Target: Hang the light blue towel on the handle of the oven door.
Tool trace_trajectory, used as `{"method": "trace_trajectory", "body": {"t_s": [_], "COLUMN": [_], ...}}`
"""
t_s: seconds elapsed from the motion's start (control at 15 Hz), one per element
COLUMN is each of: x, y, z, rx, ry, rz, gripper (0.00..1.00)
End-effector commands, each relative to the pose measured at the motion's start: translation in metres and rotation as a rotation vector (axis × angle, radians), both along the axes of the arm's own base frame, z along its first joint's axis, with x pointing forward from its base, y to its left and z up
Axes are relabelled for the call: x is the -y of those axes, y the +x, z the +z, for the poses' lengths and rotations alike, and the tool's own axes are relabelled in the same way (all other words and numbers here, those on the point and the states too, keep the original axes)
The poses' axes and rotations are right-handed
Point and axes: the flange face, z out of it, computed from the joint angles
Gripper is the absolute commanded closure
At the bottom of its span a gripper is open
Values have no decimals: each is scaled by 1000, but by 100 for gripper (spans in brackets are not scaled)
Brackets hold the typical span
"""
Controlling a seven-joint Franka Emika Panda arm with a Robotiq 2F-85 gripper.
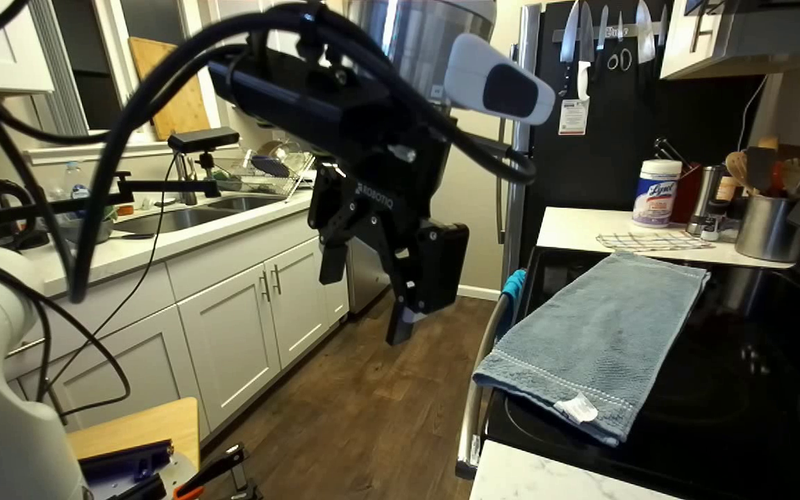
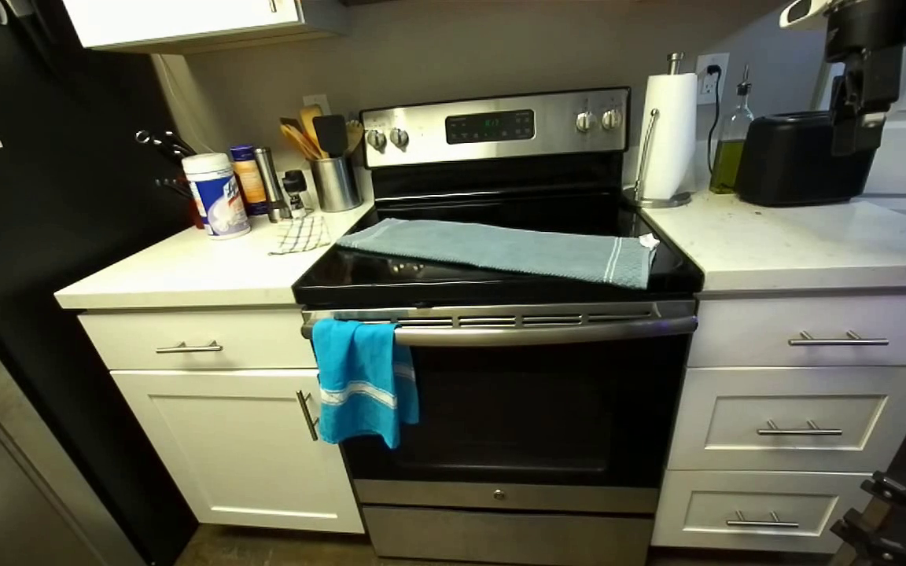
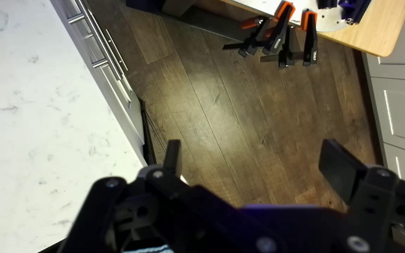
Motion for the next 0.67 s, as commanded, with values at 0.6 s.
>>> {"method": "trace_trajectory", "body": {"t_s": [0.6], "x": [-30], "y": [49], "z": [4], "rx": [88], "ry": [85], "rz": [-116], "gripper": [0]}}
